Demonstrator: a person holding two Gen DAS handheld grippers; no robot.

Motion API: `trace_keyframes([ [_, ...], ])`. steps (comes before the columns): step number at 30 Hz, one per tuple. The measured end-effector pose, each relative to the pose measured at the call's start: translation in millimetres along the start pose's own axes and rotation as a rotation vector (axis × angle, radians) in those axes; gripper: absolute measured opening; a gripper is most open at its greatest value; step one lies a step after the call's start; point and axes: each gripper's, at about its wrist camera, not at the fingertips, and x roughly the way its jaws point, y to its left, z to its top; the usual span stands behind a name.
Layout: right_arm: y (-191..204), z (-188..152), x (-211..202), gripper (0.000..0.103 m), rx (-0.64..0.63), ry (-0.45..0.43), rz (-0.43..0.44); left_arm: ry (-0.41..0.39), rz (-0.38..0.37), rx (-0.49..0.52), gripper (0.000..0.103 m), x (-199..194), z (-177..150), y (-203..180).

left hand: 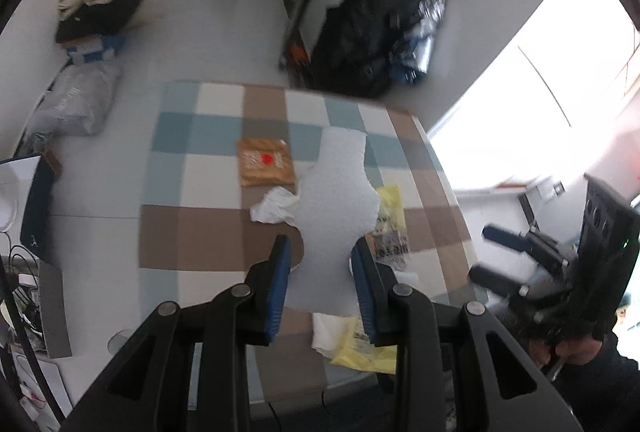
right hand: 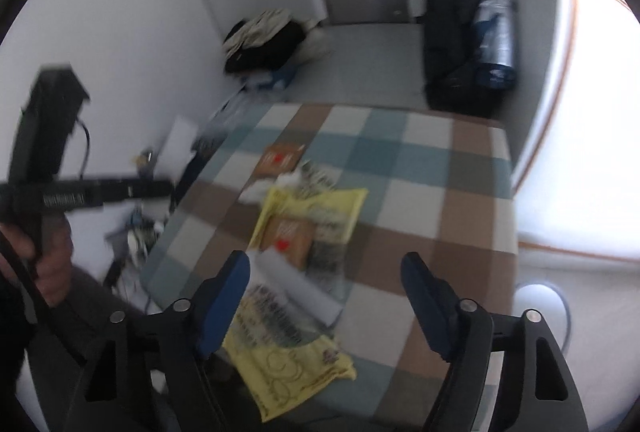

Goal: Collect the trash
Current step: 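Grasp the white foam strip with the right tool while the left tool lifts the foam sheet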

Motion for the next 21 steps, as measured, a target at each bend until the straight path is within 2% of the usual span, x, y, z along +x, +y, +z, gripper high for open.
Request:
trace_keyframes([
  [2, 5, -1, 5, 0.077, -0.016, 0.016, -0.004, -0.028, 0.028, -0.011, 0.026, -6, 0, 6],
  [5, 18, -3, 20, 0.071, -0.072, 0.064, -0.021, -0.060, 0.065, 0.014, 0.026, -11, -1, 8],
  [8, 30, -5, 41, 0.063, -0.126, 0.129, -0.032, -0.074, 0.049, 0.012, 0.026, -12, -2, 10],
  [12, 37, -3, 66, 0.060, -0.158, 0.186, -0.022, -0.092, 0.053, 0.028, 0.026, -17, -3, 9],
  [15, 41, -2, 88, 0.058, -0.178, 0.243, -0.017, -0.106, 0.093, 0.070, 0.026, -21, -7, 4],
  [18, 42, 0, 107, 0.055, -0.191, 0.292, -0.051, -0.103, 0.119, 0.101, 0.026, -20, -10, 1],
  [19, 41, 0, 111, 0.053, -0.189, 0.302, -0.054, -0.104, 0.126, 0.112, 0.026, -20, -10, 0],
  [21, 39, 1, 116, 0.038, -0.179, 0.321, -0.059, -0.106, 0.121, 0.122, 0.026, -21, -11, 0],
])
